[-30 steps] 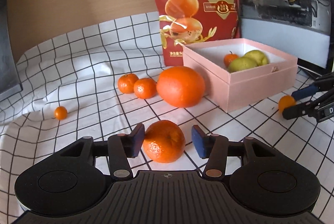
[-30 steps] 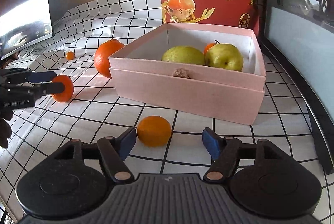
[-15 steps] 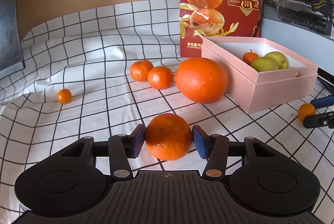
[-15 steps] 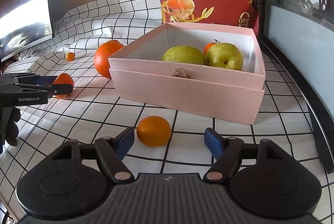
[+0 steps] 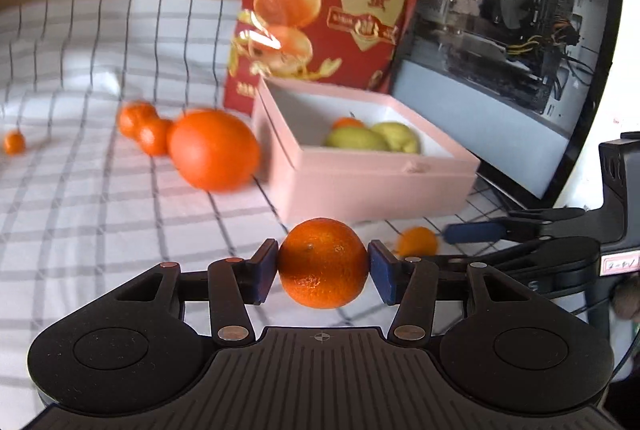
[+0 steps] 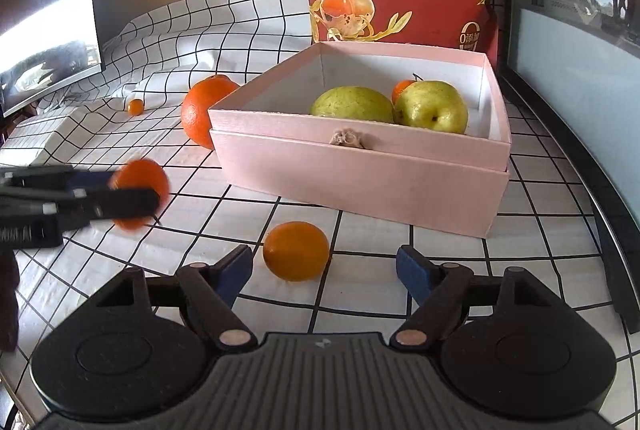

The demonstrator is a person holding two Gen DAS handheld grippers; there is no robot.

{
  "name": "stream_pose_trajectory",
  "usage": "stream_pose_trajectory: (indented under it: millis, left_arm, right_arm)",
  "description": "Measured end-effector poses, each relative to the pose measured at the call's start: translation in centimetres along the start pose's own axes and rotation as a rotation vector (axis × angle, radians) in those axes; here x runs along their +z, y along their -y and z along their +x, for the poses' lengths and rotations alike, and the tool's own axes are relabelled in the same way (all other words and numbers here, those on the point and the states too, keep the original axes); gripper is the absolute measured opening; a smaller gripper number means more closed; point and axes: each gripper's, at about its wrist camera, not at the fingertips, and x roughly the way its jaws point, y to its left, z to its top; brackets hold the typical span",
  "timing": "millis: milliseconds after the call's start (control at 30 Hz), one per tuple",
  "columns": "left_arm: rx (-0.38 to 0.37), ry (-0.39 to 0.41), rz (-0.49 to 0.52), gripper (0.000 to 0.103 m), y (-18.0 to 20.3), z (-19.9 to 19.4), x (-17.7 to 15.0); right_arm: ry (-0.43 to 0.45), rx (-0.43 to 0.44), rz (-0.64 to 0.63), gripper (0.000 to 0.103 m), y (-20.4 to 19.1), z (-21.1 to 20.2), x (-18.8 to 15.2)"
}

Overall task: Organize fruits
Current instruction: 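Hold the mandarin in the left tool while the right tool grasps another mandarin on the cloth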

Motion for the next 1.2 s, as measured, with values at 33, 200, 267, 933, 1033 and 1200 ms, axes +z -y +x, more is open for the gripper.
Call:
stream_pose_trajectory:
  millis: [33, 200, 267, 933, 1033, 1200]
  left_arm:
    - [0.008, -0.007, -0.015, 0.055, 0.4, 0.4, -0.3]
    - [0.067, 0.009, -0.051, 0.055, 0.9, 0.9, -0.6]
    - [0.095, 0.01, -0.053, 0.055, 0.7, 1.0, -0.6]
    - [0.066, -0.052, -0.051, 0.056, 0.6, 1.8, -0.6]
    - [0.096, -0.058, -0.016, 0.055, 1.2, 1.9, -0.6]
    - [0.135, -0.052, 0.01, 0.054, 1.9, 1.9, -0.7]
  right_arm:
    - [-0.003, 0.0, -0.006, 0.082, -0.1, 0.0, 0.0]
    - [-0.02, -0.02, -0.047, 0.084, -0.7, 0.4, 0.1]
    - [-0.026, -0.039, -0.062, 0.085, -1.0, 0.5, 0.1]
    - [-0.105, 0.034, -0.173, 0.096, -0.4, 0.3, 0.2]
    - [-0.082, -0.056, -0.178, 0.093, 0.3, -0.5, -0.1]
    - [-0.066, -0.063, -0.17, 0.083, 0.9, -0.9, -0.1]
